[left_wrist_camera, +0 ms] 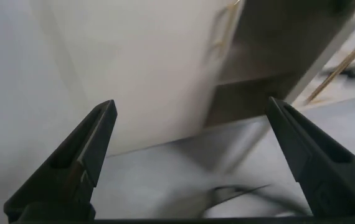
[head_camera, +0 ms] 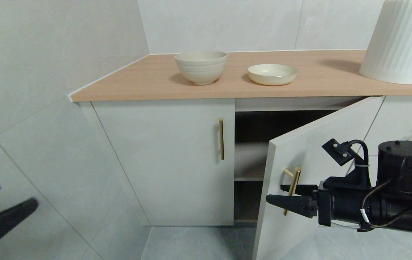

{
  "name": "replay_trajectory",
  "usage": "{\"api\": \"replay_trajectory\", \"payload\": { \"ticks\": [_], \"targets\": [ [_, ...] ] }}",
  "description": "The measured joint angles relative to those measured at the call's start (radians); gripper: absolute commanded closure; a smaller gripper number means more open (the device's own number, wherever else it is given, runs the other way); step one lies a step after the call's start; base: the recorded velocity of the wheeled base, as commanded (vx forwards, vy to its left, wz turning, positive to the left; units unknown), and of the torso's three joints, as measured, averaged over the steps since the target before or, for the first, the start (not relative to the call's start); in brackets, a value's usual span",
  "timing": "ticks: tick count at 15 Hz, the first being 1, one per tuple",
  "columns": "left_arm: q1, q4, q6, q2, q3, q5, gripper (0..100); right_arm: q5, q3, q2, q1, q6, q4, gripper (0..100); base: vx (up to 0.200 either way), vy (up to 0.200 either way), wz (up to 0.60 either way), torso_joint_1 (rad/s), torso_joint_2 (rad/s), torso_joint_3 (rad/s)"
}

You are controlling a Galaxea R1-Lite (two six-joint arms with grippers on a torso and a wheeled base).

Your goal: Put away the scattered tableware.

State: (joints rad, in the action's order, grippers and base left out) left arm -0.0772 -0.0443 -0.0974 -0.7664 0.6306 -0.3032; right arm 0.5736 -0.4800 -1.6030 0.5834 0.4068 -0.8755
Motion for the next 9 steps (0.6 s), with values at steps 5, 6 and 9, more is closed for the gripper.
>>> {"api": "replay_trajectory", "payload": {
  "ticks": [5,6,9],
  "targets": [
    [-0.299,0.555,-0.360,-0.529,0.042,-0.010,0,0.002,0.006,0.026,0.010,0.000,-0.001,0,0.000,0.000,0.00,0.000,0.00,0.000],
    [-0.346,0.657,-0.384,-0.619,0.038,0.005,0,0.002,0.012,0.032,0.010,0.000,-0.001,0,0.000,0.000,0.00,0.000,0.00,0.000],
    [-0.425,0.887,-0.383,-0.859,0.043,0.098,0,0.004,0.023,0.044,0.011,0.000,-0.001,0,0.000,0.000,0.00,0.000,0.00,0.000]
  ]
}}
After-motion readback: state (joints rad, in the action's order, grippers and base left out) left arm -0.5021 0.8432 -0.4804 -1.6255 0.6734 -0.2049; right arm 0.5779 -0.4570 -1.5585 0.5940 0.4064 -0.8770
